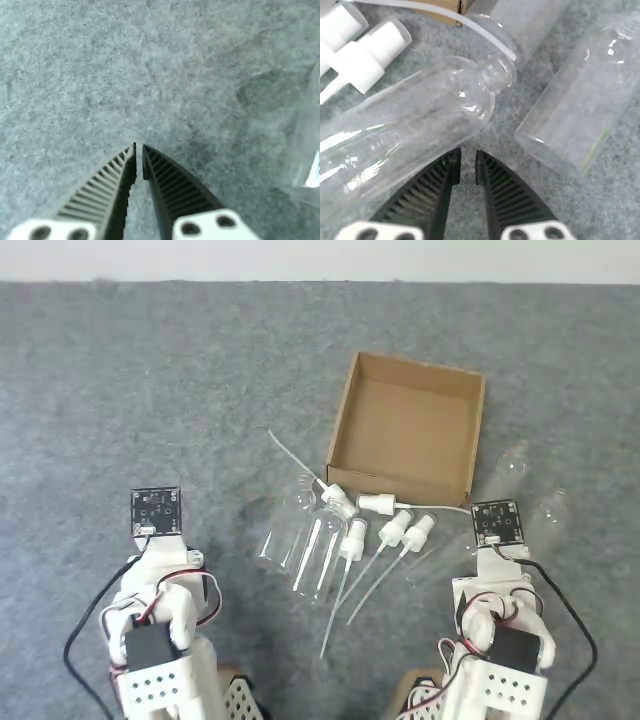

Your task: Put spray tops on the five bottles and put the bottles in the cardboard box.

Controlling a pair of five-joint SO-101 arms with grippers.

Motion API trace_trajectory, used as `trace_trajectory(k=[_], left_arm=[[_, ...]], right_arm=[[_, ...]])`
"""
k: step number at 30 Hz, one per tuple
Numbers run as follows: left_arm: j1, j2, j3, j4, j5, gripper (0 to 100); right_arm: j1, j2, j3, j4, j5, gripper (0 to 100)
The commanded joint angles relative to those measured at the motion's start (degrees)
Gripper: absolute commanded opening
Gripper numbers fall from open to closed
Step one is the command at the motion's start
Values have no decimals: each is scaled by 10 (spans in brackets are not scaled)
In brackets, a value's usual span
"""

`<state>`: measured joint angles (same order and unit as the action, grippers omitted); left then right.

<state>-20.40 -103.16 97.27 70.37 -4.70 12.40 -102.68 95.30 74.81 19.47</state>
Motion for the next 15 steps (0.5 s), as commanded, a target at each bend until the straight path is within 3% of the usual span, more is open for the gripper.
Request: trace_trajectory(k=[1,15], left_arm=[[-1,-12,-7,1,0,12],[-1,-12,-7,1,0,12]], right_arm=[[4,-14,11,4,7,20],[7,-14,11,4,7,20]])
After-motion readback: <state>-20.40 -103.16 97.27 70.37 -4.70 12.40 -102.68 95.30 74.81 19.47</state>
